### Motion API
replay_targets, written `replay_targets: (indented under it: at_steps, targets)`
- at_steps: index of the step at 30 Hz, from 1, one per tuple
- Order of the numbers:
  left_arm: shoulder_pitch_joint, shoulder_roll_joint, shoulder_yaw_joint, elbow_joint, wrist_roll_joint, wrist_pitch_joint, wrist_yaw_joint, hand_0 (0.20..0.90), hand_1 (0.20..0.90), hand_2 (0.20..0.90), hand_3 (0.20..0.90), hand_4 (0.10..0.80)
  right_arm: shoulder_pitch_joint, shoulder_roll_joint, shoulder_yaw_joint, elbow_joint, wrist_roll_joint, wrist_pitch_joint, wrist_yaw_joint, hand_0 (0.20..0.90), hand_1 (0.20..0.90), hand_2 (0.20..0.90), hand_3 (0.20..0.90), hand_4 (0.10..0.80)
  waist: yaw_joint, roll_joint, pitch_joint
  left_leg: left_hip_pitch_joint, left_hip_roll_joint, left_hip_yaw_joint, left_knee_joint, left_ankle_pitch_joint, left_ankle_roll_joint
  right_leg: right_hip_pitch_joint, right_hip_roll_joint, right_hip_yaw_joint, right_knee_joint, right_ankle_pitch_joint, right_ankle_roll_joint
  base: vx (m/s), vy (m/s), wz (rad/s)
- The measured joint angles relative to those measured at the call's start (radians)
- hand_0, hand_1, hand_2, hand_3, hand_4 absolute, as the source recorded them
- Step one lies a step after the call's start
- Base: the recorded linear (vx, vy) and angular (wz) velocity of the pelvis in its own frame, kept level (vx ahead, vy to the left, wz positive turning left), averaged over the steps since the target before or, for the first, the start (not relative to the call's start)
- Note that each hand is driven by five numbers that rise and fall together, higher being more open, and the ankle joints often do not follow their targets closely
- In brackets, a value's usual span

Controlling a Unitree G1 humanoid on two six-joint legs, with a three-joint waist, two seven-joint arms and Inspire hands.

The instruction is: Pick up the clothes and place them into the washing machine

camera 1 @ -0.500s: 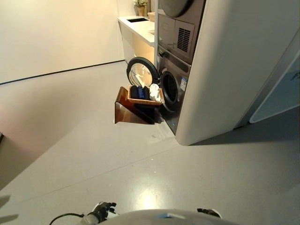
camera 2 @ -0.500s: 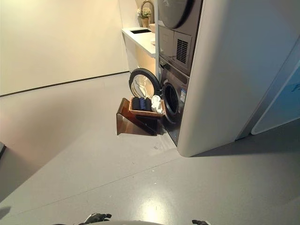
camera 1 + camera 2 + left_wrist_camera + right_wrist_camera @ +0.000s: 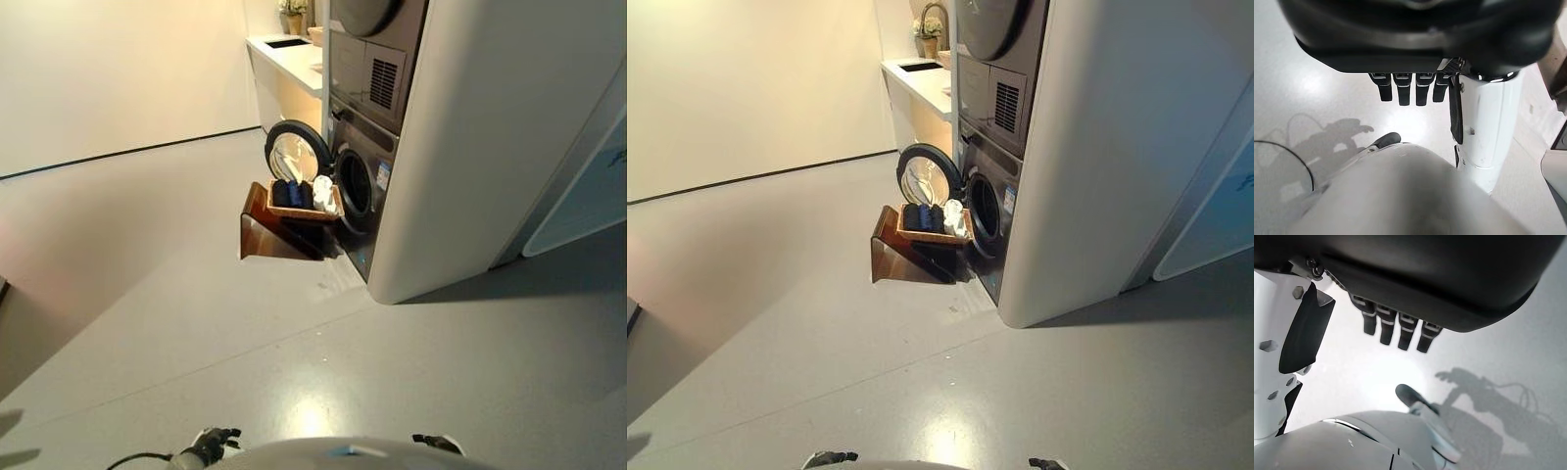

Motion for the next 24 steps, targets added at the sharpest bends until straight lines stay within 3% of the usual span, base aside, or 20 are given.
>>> replay_targets:
  at_steps: [24]
  targets:
    - [-0.009,0.001,0.0,0.006,0.02,0.009,0.032,0.9,0.9,0.9,0.9,0.8,-0.002,-0.002,0.001,0.001,-0.008,0.003,0.018,0.9,0.9,0.9,0.9,0.8,0.002,-0.009,-0.005,-0.005,-0.001,-0.006,0.0,0.0,0.0,-0.002,-0.002,-0.015,0.001,0.0,0.0,0.008,0.016,0.01]
